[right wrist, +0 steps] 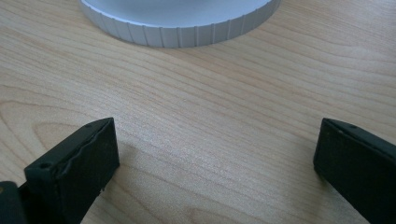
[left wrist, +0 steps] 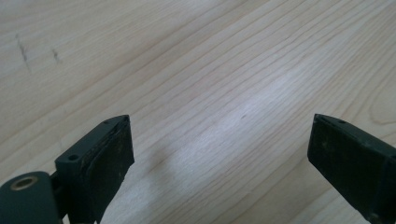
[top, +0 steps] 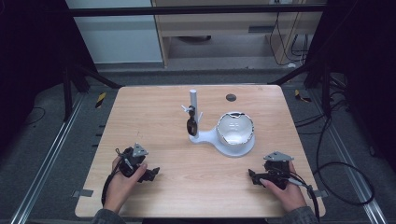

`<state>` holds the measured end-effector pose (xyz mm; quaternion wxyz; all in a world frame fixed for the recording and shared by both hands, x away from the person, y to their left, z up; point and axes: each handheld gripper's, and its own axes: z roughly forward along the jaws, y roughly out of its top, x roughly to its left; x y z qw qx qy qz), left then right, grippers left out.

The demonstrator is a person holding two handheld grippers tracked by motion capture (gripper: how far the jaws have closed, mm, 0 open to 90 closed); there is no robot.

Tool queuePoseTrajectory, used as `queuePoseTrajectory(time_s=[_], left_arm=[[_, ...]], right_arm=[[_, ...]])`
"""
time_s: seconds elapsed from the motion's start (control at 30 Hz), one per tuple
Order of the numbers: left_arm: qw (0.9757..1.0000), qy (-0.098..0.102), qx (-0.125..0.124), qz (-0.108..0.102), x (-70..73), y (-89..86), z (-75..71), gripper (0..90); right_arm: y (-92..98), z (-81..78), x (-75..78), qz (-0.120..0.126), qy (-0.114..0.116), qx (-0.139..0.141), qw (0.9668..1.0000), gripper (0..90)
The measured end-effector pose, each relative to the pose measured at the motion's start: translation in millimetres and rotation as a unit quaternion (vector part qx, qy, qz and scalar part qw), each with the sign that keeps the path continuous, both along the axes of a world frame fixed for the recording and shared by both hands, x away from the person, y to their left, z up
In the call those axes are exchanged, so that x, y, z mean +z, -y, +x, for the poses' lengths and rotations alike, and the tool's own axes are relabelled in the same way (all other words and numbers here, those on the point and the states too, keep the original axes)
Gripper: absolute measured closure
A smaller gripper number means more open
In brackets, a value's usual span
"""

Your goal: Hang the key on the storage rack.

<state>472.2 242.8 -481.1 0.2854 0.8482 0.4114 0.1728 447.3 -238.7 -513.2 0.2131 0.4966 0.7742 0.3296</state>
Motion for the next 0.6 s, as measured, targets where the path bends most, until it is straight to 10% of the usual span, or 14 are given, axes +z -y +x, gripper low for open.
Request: queuePoseTrajectory(time_s=[0.6], left_arm=[[0.9974,0.006,0.066,-0.027,-18.0,-28.2,8.0,6.3]], right_arm=[[-0.4,-0.3,0.0,0.001,0.0,-0.001,1.0,0.5]])
